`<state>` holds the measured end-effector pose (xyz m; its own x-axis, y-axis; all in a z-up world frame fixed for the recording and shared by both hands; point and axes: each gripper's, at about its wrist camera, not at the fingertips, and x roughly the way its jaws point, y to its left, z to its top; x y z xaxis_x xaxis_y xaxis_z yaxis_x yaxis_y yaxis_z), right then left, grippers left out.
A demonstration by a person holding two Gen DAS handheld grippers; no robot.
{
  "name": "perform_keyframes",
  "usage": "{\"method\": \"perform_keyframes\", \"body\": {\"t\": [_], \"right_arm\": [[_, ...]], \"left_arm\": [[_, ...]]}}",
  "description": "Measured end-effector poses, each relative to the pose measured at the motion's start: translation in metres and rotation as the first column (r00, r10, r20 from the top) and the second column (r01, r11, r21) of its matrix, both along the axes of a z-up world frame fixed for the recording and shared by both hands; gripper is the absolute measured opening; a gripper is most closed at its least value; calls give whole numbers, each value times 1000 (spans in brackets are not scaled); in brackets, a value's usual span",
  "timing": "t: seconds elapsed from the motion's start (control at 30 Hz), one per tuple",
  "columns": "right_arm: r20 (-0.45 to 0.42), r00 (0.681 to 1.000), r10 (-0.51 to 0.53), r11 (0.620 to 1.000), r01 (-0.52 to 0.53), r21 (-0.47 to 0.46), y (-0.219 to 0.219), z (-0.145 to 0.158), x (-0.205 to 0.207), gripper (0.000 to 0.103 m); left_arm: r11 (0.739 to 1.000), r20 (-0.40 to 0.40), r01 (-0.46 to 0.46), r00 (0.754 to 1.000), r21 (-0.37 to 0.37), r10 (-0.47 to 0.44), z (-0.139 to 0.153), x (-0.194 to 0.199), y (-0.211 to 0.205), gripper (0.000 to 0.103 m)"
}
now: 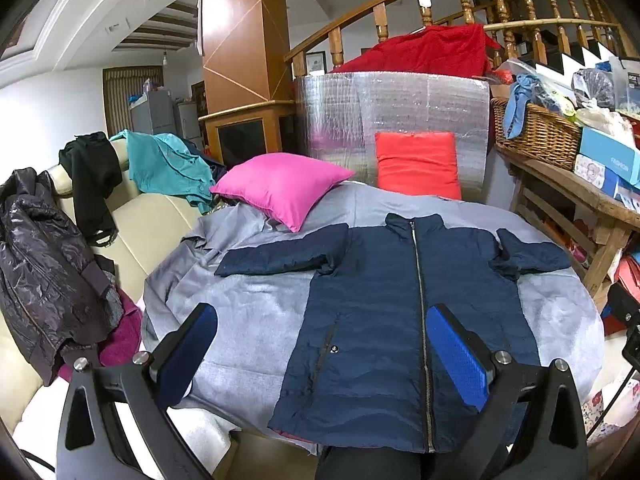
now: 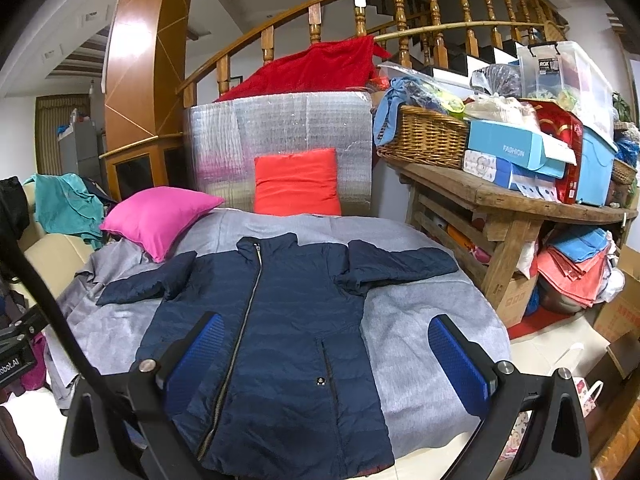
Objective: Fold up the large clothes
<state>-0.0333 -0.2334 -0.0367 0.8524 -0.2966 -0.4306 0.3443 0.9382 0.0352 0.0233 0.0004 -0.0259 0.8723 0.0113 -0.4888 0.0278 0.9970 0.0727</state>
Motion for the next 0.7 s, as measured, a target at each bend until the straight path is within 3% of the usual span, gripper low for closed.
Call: {"method": "perform_keyframes", "body": {"t": [0.17,0.33,0.4,0.47,0.57,0.7], "right_arm": [[-25,999,-22,999,22,28,-23,-5,19,103],[-44,999,-31,995,35,95,-69,-17,42,103],[-49,998,-25,990,32,136,-96,-24,52,103],[-43,999,-6,977,15,212,-125,-33,61,103],[-43,999,-14,927,29,374,-186,-52,78,103],[-11,999,-38,810,37,585,-270,-85,110,103]], "left_arm": [[1000,-51,-13,999,10,13,-12,26,-7,103],[1000,-183,10,983,-9,-12,-33,72,-21,103],[999,-280,30,959,-35,-39,-50,101,-29,103],[998,-396,31,917,-49,-48,-75,134,-38,103],[999,-502,5,865,-39,-24,-113,181,-53,103],[999,-530,-25,847,22,33,-147,227,-75,103]]}}
